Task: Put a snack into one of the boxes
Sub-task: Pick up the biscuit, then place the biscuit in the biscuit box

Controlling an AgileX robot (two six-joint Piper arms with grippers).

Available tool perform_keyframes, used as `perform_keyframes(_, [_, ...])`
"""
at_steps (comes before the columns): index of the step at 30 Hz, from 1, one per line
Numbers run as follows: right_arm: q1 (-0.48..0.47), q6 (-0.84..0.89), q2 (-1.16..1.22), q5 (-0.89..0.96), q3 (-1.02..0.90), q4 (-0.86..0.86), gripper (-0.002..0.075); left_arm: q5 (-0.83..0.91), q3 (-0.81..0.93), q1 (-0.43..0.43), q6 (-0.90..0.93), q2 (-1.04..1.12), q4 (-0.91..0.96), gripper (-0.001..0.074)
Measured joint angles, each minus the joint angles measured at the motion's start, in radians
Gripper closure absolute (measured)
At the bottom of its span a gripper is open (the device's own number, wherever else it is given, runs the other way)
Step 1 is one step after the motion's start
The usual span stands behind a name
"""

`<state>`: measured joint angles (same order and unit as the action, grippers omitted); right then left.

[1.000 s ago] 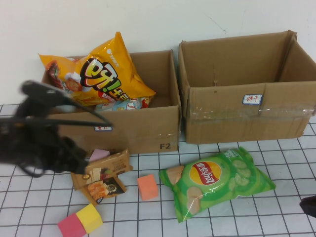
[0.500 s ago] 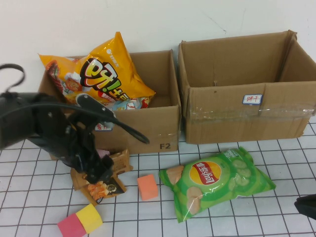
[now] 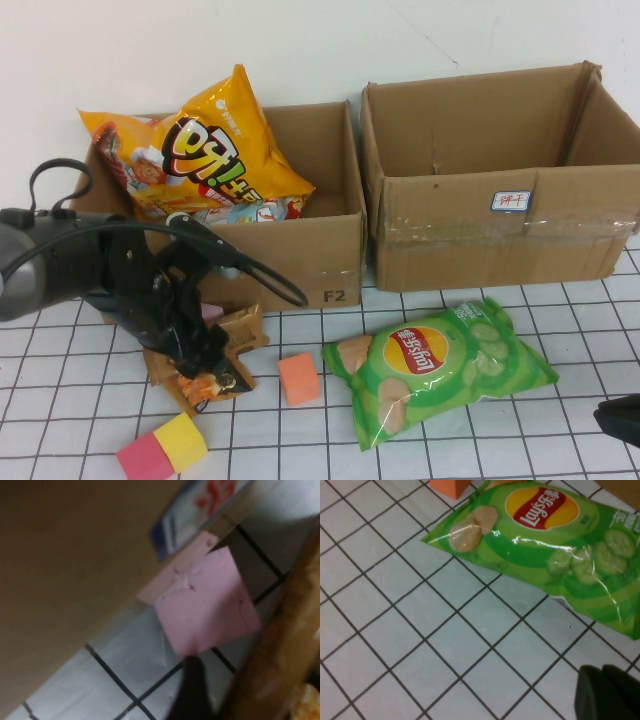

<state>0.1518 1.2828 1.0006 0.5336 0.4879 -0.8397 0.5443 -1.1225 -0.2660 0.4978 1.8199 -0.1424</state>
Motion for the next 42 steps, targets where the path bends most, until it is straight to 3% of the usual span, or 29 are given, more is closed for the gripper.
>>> perform_keyframes(5, [0.000, 0.002, 0.000, 0.002, 0.000, -0.014, 0.0727, 0.028, 0.000, 0.000, -0.019, 0.006, 0.000, 0.0413])
perform_keyframes(8, [0.000, 0.004, 0.000, 0.004, 0.000, -0.018, 0.0727, 0.063, 0.000, 0.000, -0.034, 0.006, 0.003, 0.0593])
perform_keyframes(18, [0.000, 0.004, 0.000, 0.004, 0.000, -0.033, 0.0727, 0.155, -0.005, -0.016, -0.126, -0.095, 0.004, 0.0593])
perform_keyframes(24, [0.000, 0.004, 0.000, 0.004, 0.000, -0.045, 0.0727, 0.219, -0.044, -0.095, -0.102, -0.232, -0.055, 0.0593])
perform_keyframes(32, [0.000, 0.022, 0.000, 0.004, 0.000, -0.068, 0.0727, 0.099, -0.308, -0.216, 0.007, -0.238, -0.375, 0.0593])
perform_keyframes(42, [0.000, 0.026, 0.001, 0.002, 0.000, -0.068, 0.0727, -0.156, -0.679, -0.258, 0.119, 0.098, -0.572, 0.0591])
